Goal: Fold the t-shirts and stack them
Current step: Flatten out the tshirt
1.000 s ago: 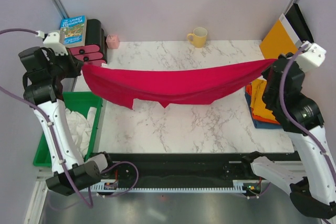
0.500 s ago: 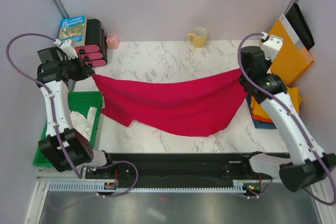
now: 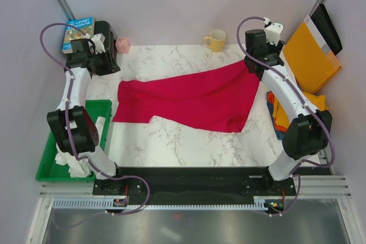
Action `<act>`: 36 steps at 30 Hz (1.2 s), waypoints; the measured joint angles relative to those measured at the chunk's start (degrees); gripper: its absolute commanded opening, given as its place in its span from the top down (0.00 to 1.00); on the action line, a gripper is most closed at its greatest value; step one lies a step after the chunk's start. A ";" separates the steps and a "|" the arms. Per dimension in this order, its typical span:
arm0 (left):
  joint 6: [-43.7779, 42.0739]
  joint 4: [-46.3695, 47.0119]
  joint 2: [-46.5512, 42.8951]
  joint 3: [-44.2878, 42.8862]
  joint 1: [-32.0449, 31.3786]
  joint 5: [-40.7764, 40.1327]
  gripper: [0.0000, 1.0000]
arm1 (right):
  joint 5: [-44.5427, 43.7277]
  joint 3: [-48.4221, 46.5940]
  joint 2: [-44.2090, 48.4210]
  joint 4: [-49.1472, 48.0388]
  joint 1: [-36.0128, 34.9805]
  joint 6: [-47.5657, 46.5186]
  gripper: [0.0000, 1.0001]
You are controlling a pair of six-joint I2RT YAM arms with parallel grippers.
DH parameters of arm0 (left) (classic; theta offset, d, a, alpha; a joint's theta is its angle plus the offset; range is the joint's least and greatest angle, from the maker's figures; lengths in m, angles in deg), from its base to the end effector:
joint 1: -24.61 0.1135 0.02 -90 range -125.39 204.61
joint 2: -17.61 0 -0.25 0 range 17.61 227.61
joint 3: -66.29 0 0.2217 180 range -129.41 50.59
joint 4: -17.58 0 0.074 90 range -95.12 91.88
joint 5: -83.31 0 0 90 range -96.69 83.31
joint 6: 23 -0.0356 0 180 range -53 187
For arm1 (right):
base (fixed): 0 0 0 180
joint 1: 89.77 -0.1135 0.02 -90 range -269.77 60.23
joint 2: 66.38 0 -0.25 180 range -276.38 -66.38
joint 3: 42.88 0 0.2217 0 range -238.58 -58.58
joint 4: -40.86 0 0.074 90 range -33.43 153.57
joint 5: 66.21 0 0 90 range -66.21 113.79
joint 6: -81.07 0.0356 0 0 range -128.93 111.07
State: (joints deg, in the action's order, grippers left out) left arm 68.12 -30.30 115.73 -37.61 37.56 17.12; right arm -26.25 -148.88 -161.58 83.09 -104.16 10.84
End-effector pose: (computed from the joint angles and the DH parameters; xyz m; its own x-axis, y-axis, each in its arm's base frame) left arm 0.3491 0.0655 0.3119 -0.6549 -0.1690 -0.7365 0.0741 0.9556 -0.2851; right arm 0.3391 0.0588 0.3535 -0.3150 0.1434 -0.9382 0.6168 0.7822 -0.0875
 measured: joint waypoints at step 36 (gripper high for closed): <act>-12.41 -8.09 -3.06 26.01 -0.57 -10.54 0.47 | 7.54 34.58 21.07 6.51 -34.47 24.20 0.05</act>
State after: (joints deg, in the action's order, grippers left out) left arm 55.71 -38.39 112.67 -11.60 36.99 6.59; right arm -18.71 -114.30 -140.51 89.60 -138.63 35.03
